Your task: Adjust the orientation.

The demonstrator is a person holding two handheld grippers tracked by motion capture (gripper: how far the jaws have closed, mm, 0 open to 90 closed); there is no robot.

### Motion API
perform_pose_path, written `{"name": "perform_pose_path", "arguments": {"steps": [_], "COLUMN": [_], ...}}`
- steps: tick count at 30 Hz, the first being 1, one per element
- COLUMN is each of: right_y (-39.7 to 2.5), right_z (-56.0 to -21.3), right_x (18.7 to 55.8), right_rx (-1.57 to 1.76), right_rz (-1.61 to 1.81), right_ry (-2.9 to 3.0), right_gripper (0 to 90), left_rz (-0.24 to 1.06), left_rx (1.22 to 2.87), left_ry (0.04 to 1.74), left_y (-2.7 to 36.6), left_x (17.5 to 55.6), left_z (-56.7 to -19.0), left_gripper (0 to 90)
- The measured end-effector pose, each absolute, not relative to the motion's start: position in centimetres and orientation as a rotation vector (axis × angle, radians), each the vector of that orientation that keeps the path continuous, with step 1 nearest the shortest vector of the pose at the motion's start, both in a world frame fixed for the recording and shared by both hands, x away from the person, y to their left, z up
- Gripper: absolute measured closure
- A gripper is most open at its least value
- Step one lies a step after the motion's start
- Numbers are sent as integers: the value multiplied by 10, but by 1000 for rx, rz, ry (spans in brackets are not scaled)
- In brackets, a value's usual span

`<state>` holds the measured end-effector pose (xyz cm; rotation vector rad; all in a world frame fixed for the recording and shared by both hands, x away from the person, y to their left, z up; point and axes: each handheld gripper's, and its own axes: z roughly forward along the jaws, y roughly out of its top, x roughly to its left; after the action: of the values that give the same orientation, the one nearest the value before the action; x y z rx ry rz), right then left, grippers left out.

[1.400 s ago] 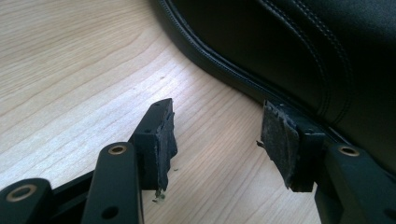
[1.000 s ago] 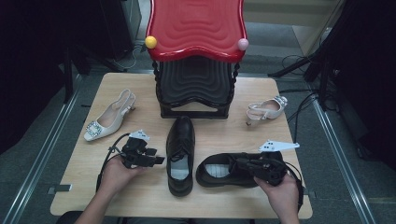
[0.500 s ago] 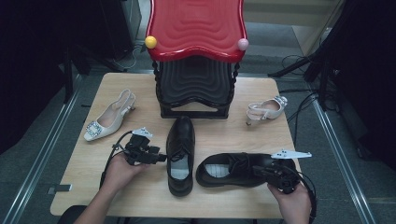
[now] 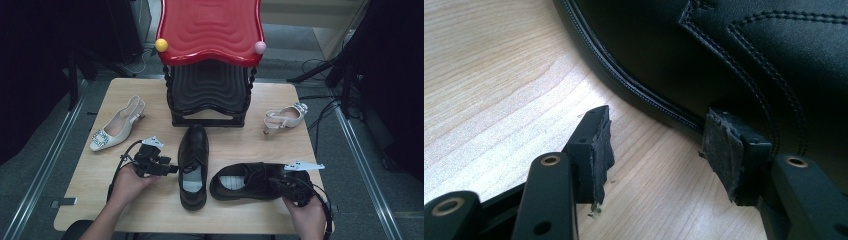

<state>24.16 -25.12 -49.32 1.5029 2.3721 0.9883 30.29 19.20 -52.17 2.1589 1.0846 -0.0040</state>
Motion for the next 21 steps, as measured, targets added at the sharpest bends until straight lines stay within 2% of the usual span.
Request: {"name": "perform_pose_path", "arguments": {"steps": [21], "right_y": [-243], "right_z": [-500], "right_x": [257], "right_rx": [1482], "right_rz": [1003], "right_ry": [2332], "right_gripper": [900], "left_rz": [13], "left_rx": [2151], "left_ry": [1091], "left_y": [193], "left_x": [301], "left_z": [-520], "left_gripper": [447]}}
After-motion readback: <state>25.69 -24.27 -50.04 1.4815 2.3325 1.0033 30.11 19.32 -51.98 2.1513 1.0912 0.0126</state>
